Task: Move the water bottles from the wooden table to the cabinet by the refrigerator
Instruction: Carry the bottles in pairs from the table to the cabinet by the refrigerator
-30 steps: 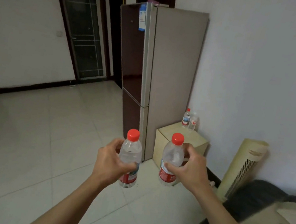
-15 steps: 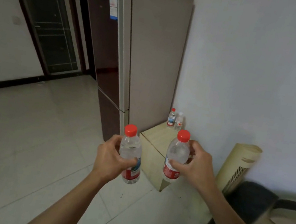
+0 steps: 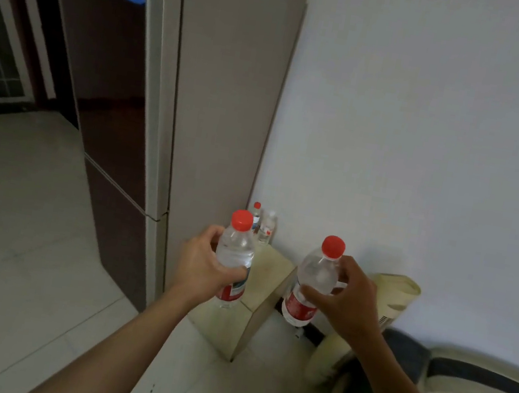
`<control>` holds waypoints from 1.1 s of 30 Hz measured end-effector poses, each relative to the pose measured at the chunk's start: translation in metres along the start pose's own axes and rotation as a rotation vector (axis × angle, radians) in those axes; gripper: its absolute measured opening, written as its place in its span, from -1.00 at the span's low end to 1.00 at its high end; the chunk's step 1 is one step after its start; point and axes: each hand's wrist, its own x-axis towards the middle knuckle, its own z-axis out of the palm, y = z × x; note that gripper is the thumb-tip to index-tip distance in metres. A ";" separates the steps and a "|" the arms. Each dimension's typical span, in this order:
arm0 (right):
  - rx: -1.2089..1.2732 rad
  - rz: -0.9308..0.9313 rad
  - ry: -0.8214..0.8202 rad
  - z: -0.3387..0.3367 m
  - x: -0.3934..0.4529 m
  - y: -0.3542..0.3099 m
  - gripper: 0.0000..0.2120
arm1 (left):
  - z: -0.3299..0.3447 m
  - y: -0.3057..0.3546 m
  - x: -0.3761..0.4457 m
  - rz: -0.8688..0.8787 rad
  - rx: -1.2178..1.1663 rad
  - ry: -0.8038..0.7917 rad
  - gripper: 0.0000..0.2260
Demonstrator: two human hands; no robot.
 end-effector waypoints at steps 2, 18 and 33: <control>-0.008 0.024 0.007 0.009 0.018 0.007 -0.47 | 0.007 -0.007 0.024 0.001 0.007 -0.030 -0.53; 0.099 0.076 0.057 0.058 0.209 0.098 -0.44 | 0.103 -0.014 0.232 0.025 0.075 -0.139 -0.54; -0.068 0.272 0.163 0.096 0.340 0.117 -0.38 | 0.152 -0.062 0.399 0.016 -0.062 -0.333 -0.55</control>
